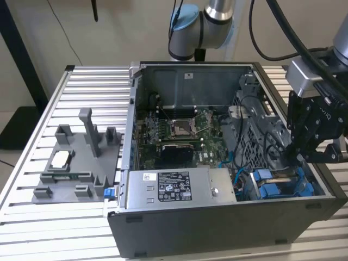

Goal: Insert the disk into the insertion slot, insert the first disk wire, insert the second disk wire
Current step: 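Insert the first disk wire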

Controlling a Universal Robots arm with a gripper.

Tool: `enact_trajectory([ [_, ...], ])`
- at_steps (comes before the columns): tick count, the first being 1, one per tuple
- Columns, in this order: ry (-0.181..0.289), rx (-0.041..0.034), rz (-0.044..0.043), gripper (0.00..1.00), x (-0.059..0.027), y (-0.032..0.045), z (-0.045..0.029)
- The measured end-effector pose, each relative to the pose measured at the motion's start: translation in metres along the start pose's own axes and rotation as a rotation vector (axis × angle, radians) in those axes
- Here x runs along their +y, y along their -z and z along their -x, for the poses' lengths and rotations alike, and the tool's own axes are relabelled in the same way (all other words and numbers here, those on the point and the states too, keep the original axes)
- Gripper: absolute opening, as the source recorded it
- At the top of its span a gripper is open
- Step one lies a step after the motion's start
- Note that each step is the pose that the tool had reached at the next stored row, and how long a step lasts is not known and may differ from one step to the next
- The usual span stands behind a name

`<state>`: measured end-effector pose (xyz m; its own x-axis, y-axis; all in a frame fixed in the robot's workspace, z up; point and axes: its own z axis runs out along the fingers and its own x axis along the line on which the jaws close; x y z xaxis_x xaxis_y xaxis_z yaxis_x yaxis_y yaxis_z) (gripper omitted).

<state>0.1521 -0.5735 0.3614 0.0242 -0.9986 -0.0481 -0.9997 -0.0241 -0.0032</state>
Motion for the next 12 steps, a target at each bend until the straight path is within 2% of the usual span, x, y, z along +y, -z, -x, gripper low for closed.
enact_trajectory([
  [12, -0.002, -0.0001, 0.0018, 0.19, -0.0001, -0.0009, 0.0],
])
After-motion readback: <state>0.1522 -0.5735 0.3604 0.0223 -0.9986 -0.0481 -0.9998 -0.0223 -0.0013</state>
